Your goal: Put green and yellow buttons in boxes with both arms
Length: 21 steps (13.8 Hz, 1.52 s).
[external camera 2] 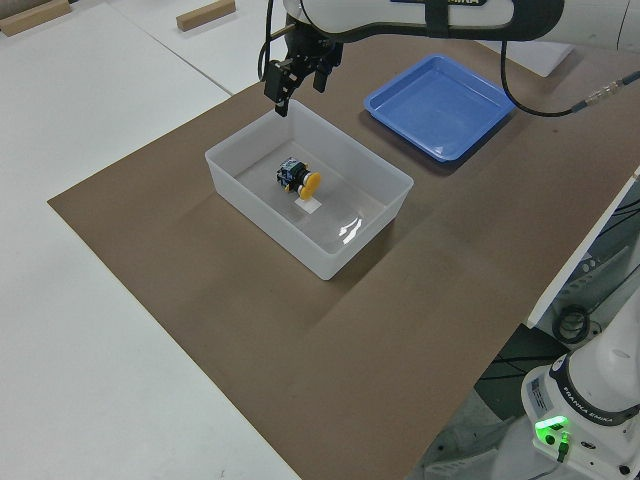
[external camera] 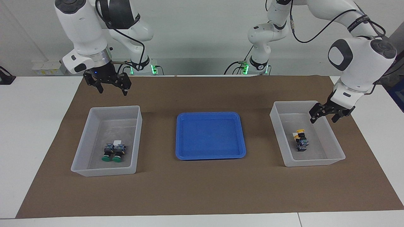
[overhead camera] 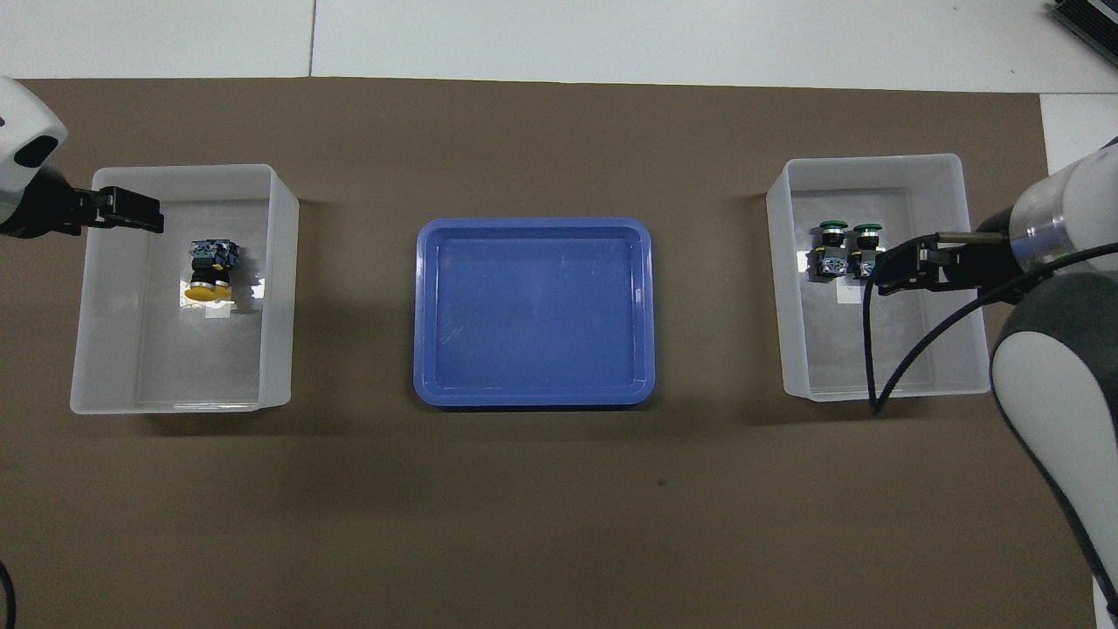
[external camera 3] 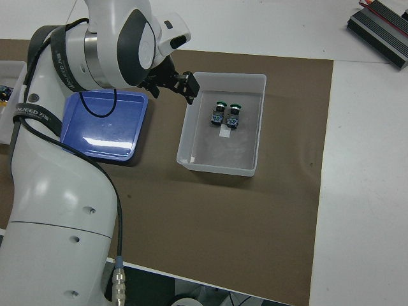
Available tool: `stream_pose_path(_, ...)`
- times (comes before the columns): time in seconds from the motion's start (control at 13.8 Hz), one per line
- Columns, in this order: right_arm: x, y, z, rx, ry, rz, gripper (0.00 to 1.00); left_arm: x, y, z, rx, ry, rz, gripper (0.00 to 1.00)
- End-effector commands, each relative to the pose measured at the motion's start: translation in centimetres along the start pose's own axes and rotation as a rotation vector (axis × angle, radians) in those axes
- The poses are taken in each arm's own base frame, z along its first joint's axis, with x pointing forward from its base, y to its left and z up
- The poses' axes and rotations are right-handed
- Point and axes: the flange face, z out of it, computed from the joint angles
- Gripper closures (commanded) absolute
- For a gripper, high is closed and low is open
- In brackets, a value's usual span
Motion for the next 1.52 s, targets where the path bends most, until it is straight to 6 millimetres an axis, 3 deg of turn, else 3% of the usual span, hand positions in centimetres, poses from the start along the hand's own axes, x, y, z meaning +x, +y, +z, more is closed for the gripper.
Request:
stream_pose_path(0.0,-0.1,0.4,-0.6,0.029,-0.011,-0.009,0.00,-0.4,0.9,-2.3,0.025,-0.055,0.021,0.00)
stream_pose_path(0.36,-0.4,0.0,-0.3,0.028,-0.012,-0.014,0.00,-1.7,1.8,-5.5,0.036,-0.058,0.032,0.00)
stream_pose_path(0.87,-0.5,-0.2,0.0,0.027,-0.012,-0.014,0.00,-2.4,2.0,-6.7,0.036,-0.052,0.032,0.00)
stream_pose_path(1.45,-0.5,-0.2,0.0,0.027,-0.012,-0.014,0.00,-2.4,2.5,-6.8,0.035,-0.052,0.040,0.00)
